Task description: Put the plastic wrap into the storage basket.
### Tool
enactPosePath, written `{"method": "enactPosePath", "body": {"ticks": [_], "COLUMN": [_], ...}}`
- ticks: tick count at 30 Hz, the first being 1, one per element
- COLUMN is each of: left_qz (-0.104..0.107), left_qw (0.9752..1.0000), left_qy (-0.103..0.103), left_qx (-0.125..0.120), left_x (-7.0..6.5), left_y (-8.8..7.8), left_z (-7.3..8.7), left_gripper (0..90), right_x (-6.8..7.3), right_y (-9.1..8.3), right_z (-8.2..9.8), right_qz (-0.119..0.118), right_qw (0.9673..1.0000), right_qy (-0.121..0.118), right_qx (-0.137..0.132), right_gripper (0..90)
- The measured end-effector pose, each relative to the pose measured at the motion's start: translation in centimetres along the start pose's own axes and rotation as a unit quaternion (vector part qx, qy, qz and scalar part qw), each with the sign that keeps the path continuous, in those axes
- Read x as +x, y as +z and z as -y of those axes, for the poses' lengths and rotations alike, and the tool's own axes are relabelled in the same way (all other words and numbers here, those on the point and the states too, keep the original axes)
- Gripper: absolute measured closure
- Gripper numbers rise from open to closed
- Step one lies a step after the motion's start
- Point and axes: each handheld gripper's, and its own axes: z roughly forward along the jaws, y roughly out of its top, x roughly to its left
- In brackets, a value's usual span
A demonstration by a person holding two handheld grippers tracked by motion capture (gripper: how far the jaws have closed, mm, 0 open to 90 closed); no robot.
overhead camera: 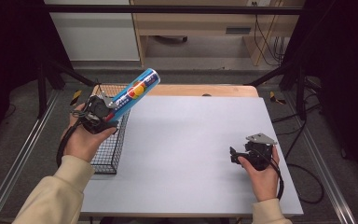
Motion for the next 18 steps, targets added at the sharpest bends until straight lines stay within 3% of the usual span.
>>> {"method": "enactPosePath", "body": {"ticks": [5,10,18], "left_qz": [0.004,0.003,0.017], "left_qw": [0.9998,0.9995,0.9978], "left_qy": [-0.019,-0.017,-0.052], "left_qx": [0.010,0.027,0.039], "left_x": [0.2,0.7,1.1], "left_y": [-0.2,-0.4,0.2], "left_z": [0.9,1.9,3.9], "left_gripper": [31.0,31.0,31.2], "right_x": [0.3,0.2,0.3], "right_y": [0.1,0.0,0.1], "right_z": [0.0,0.0,0.1], "right_qz": [-0.005,-0.001,-0.003], "right_qw": [1.0000,1.0000,0.9999], "right_qy": [-0.001,0.005,0.005], "right_qx": [0.005,0.002,0.010], "right_gripper": [4.8,4.9,5.0]}}
